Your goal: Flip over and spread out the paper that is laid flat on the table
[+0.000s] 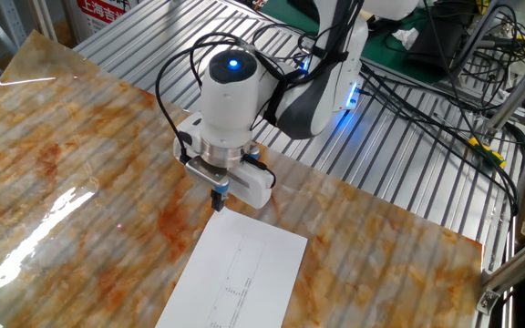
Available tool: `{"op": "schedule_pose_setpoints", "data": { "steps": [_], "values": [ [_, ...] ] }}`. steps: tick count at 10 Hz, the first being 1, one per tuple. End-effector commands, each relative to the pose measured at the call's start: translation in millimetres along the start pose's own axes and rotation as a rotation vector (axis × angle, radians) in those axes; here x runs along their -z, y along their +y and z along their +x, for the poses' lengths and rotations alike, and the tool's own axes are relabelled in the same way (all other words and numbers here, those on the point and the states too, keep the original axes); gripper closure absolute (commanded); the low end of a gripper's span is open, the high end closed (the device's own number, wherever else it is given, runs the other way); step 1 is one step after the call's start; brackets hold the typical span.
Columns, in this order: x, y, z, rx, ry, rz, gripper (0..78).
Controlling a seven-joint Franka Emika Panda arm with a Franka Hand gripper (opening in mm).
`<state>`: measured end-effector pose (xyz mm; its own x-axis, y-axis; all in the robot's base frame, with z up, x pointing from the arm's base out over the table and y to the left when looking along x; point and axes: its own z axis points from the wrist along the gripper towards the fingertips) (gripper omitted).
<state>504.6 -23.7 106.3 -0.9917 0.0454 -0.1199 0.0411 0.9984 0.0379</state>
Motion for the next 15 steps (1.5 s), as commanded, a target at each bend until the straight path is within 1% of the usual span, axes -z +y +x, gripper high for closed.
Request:
{"op": "schedule_pose_setpoints", "data": {
  "steps": [1, 14, 15],
  "values": [
    [-7.2, -5.4, 0.6, -0.014, -0.013, -0.003, 0.1],
    [-7.2, -5.4, 0.6, -0.014, -0.013, -0.003, 0.1],
    [-29.4, -17.7, 12.3, -0.027, -0.001, -0.004, 0.1]
  ]
}}
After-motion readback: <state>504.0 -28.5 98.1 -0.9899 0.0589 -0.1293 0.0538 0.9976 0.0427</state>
